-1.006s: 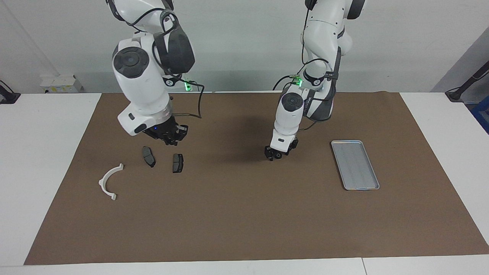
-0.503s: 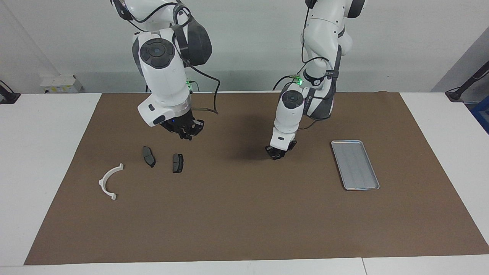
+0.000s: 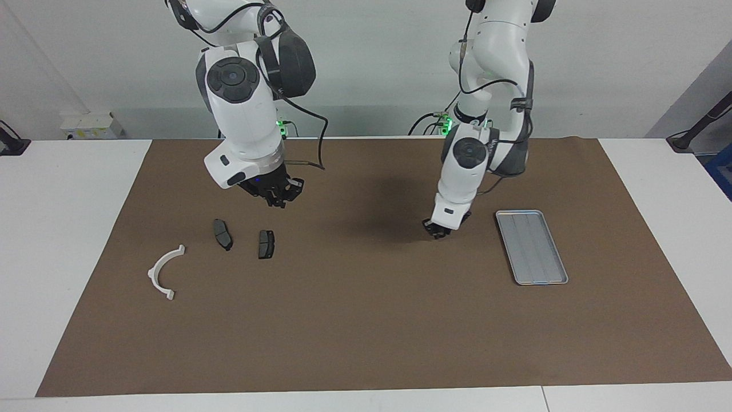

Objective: Pick bearing gear from pile to tray
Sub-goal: 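Move the left gripper's gear to the tray while the right gripper brings another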

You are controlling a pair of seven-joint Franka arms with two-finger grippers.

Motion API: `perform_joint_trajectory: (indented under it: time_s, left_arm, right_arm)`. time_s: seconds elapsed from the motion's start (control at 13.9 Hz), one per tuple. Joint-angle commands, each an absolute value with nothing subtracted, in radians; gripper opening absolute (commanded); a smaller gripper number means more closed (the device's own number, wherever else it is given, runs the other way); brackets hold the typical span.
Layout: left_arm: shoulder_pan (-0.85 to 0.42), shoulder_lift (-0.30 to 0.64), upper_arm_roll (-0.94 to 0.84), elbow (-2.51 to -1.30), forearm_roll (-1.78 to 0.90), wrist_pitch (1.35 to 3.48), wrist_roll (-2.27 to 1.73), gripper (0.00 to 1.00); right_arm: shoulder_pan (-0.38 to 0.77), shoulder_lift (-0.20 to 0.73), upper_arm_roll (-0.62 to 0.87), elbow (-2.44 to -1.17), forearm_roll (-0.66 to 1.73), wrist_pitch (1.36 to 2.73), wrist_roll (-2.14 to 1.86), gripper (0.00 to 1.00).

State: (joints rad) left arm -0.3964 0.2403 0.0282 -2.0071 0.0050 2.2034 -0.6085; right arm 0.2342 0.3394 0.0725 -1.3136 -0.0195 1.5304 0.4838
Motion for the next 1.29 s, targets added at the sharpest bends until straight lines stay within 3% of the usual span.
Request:
perform_joint_trajectory:
  time_s: [0.0, 0.29, 0.43, 0.72, 1.22]
  left_arm:
    - [-0.241, 0.173, 0.018, -2.028, 0.005, 2.131, -0.361, 0.09]
    - [-0.080, 0.169, 0.018, -2.052, 0.005, 2.144, -0.058, 0.09]
    - [-0.026, 0.153, 0.018, -2.095, 0.005, 2.175, 0.018, 0.09]
    - [0.001, 0.146, 0.018, -2.164, 0.003, 2.266, 0.028, 0.10]
    - [0.003, 0.121, 0.018, -2.262, -0.066, 2.368, 0.012, 0.11]
  right_arm:
    - [0.230, 0.318, 0.078, -1.331, 0.002, 1.519, 0.505, 0.00]
    - [0.241, 0.321, 0.225, -1.330, -0.009, 1.535, 0.841, 0.00]
    - [0.328, 0.356, 0.256, -1.289, -0.023, 1.568, 1.042, 0.00]
    - [0.469, 0.458, 0.250, -1.272, -0.040, 1.699, 1.271, 0.00]
    - [0.569, 0.675, 0.255, -1.273, -0.182, 1.903, 1.420, 0.00]
